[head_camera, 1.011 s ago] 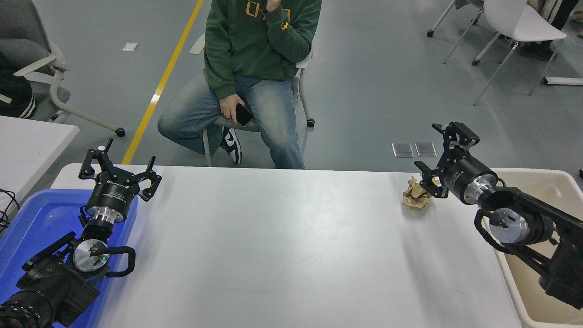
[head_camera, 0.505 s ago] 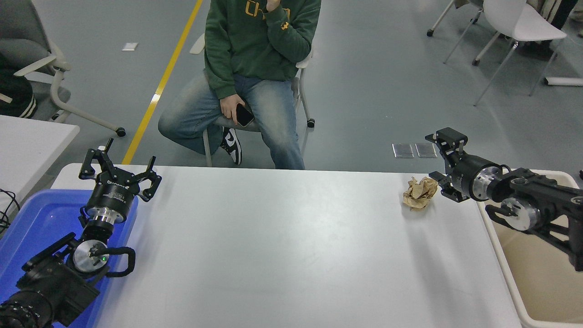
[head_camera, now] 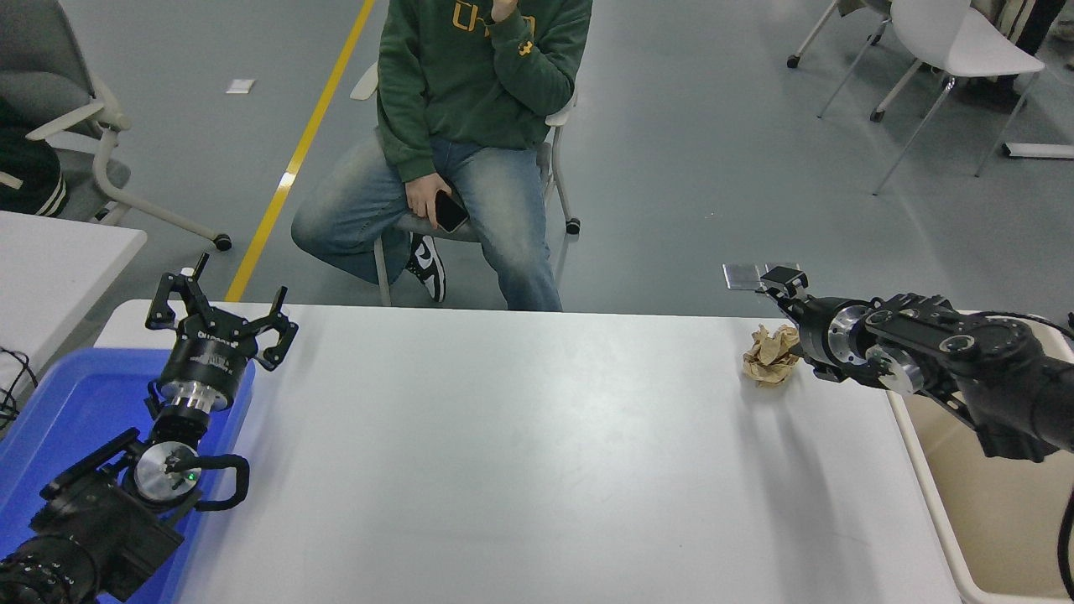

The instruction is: Clean the table surface

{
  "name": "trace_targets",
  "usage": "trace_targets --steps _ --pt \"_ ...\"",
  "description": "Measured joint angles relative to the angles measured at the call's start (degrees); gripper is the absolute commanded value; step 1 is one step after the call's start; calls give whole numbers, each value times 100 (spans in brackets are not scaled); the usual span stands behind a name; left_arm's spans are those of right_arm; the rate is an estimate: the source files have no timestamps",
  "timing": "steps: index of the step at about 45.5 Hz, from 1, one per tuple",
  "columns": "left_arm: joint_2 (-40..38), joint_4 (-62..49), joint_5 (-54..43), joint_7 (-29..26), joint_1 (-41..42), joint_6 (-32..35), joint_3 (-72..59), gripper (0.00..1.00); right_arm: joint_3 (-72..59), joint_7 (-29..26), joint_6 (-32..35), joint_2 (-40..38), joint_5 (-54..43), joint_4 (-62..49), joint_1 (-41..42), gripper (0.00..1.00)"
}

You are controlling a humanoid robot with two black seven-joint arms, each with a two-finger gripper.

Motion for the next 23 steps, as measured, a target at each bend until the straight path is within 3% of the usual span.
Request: trace_targets --steps 23 --pt "0 0 0 1 0 -2 0 100 -1014 -122 150 812 -252 -1287 -276 94"
